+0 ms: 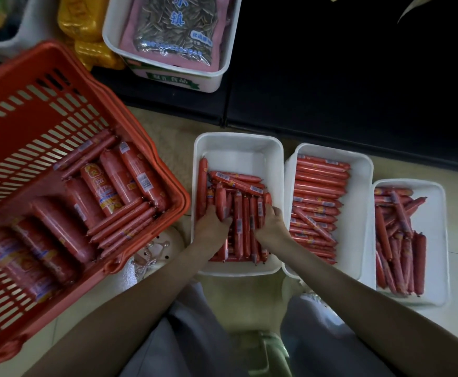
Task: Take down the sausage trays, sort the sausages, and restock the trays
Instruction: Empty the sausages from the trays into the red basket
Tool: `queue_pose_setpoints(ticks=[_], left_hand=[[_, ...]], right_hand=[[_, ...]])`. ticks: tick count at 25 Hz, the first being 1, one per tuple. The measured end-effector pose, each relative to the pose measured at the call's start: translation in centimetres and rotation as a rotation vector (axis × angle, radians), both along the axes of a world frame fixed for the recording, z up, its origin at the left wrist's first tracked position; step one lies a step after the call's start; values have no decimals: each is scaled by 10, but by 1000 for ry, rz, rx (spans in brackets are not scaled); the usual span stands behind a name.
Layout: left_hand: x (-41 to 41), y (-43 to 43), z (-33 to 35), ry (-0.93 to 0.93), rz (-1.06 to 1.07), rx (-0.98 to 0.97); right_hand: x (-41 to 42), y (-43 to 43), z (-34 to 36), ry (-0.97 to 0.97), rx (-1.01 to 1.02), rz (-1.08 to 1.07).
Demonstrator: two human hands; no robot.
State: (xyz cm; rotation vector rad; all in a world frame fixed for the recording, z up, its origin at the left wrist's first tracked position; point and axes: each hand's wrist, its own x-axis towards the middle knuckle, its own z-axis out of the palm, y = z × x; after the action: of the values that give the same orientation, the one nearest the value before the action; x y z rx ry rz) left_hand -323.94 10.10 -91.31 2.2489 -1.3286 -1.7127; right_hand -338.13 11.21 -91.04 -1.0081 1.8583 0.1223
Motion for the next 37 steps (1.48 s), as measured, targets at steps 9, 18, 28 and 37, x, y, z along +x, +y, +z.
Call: queue_pose_setpoints(ticks=[9,18,28,37], left_hand=[[-1,2,-9,108,-39,101],[10,-1,-16,146,71,112],[9,12,-13,-227,-416,-329],[-2,13,-23,-8,-408,-110]], right_hand=[[20,-2,-24,94,29,-157],[4,-12,-13,-165,-92,-275],[14,-7,-19,115,26,-105],[9,-2,-23,104,-59,51]])
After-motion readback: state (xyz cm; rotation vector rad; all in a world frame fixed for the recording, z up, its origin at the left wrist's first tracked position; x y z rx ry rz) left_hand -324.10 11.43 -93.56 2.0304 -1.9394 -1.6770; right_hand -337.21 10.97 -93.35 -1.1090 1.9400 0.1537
